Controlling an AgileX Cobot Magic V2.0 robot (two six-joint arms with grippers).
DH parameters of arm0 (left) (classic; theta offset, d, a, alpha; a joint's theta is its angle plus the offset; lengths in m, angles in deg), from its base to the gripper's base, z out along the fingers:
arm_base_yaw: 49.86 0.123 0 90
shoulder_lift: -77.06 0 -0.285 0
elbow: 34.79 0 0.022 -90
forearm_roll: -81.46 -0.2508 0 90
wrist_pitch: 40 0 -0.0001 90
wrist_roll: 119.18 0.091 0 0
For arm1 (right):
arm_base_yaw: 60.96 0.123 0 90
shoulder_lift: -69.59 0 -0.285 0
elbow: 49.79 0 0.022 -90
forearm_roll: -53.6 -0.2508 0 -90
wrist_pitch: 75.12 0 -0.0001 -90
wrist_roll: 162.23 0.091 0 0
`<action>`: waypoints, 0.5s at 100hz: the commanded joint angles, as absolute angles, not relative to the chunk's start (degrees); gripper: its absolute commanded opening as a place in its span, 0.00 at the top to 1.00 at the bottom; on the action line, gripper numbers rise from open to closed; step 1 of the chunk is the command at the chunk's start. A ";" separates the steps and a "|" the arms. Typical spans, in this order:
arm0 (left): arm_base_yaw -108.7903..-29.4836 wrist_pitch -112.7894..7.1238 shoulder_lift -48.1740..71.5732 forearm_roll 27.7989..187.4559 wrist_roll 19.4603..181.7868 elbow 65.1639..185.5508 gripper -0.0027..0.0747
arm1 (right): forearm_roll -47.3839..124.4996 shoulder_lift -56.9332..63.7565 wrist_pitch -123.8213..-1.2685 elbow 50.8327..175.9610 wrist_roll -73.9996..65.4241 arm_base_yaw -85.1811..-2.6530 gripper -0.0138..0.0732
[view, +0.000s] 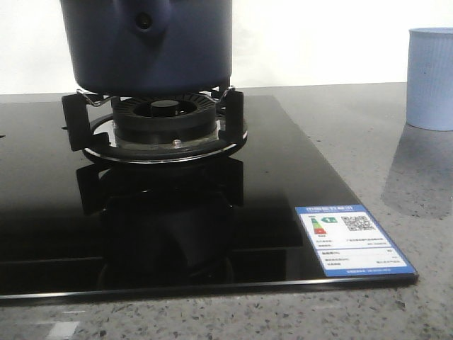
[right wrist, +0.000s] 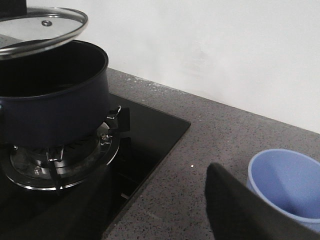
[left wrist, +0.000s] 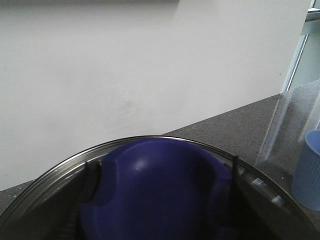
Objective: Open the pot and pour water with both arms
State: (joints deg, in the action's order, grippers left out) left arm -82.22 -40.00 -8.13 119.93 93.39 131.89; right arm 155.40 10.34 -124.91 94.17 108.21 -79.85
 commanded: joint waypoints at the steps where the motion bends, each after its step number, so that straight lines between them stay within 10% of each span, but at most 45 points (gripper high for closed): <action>1: -82.52 -33.36 -7.56 119.69 93.04 133.93 0.50 | 152.13 11.06 -124.14 95.67 108.08 -80.09 0.39; 50: -82.52 -31.35 -12.51 119.10 93.04 133.93 0.50 | 152.13 11.06 -124.26 95.67 108.08 -80.09 0.39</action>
State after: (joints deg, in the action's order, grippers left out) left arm -82.22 -37.01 -14.24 119.28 93.39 131.89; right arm 155.40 10.34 -124.81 94.17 108.21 -79.85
